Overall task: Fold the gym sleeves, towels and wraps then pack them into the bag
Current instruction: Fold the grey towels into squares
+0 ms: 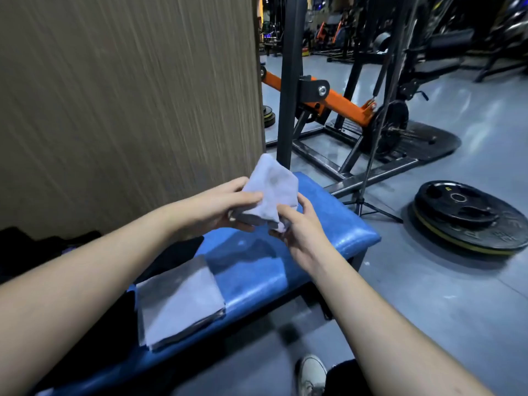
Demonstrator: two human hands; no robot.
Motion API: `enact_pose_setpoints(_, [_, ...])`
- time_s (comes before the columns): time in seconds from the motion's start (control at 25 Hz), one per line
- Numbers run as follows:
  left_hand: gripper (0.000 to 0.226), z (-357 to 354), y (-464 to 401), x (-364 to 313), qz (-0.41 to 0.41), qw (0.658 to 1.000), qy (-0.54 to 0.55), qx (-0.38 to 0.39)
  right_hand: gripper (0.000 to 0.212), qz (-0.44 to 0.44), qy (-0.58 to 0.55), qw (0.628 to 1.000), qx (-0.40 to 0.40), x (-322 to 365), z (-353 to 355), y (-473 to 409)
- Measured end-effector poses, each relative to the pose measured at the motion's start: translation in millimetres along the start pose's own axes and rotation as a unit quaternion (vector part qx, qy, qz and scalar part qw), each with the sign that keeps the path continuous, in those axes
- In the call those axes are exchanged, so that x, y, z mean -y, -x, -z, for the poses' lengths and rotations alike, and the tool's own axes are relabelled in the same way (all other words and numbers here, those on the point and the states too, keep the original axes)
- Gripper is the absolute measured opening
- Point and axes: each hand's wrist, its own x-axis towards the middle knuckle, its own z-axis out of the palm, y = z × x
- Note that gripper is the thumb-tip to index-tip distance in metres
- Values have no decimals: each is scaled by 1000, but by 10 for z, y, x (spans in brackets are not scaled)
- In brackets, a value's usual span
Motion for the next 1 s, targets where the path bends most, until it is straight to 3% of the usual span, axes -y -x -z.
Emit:
enact_pose_setpoints(0.12, [58,-110,-59,74,23,993,105,48,67,27,34,999,17,19,46,-6])
enact_pose_setpoints(0.2, [50,-176,-129,119,13,990,134,39,63,49,96,994,23,35,56,-2])
enact_pose_setpoints(0.32, [9,-254,-216,170,-28,998,49,-40,49,68,160,985,11,64,73,28])
enact_pose_setpoints(0.48, [14,-216,-299,243,-35,991,-9,-130,54,119,202,972,-13,99,144,-18])
enact_pose_setpoints(0.6, [20,-33,-282,277,-35,974,-79,-209,59,164,310,934,-62,212,337,-126])
enact_pose_setpoints(0.68, [26,130,-247,345,-18,961,-122,-246,58,146,349,923,-68,318,527,-169])
enact_pose_setpoints(0.84, [29,177,-247,588,16,956,-204,-209,52,62,389,919,-23,344,797,-228])
enact_pose_setpoints(1.0, [25,141,-405,760,28,945,-291,-147,63,43,426,898,-104,273,925,-360])
